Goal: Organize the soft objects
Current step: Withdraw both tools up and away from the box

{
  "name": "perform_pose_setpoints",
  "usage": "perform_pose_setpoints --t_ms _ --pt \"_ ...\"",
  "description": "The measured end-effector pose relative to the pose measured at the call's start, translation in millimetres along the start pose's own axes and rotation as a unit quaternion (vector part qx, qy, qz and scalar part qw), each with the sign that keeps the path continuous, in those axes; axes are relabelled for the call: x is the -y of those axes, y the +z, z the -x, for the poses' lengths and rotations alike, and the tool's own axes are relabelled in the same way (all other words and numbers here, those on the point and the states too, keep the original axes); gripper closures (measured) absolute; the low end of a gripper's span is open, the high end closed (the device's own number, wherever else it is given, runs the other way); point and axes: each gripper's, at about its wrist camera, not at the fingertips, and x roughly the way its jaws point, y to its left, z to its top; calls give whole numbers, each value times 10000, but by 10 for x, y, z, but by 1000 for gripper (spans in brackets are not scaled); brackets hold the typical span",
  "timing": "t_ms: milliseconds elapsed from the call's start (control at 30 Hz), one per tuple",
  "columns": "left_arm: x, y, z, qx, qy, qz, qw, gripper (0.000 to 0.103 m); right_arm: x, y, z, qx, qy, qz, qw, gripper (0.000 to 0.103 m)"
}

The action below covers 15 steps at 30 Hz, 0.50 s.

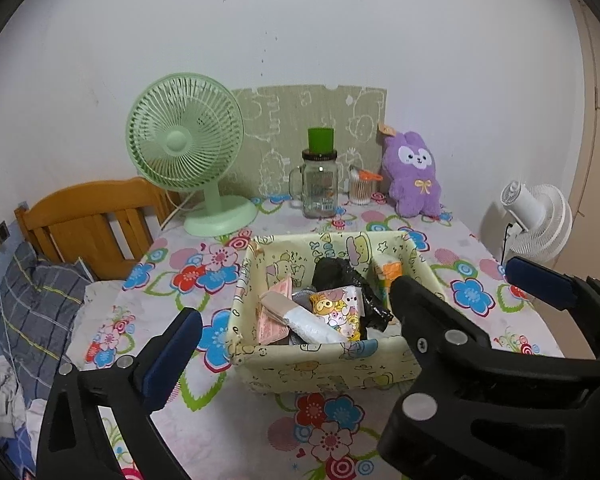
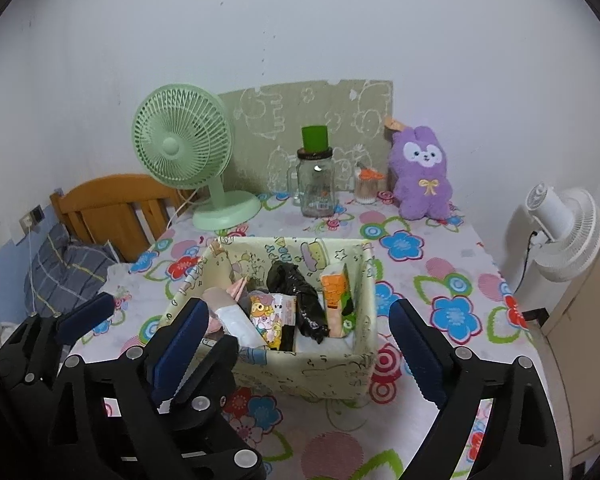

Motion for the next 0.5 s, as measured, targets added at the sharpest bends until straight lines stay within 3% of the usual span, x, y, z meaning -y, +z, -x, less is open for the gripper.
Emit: perform_pose_setpoints --t_ms 500 --pt "20 -12 687 536 -136 -36 9985 0 59 -45 774 612 -356 -189 9973 2"
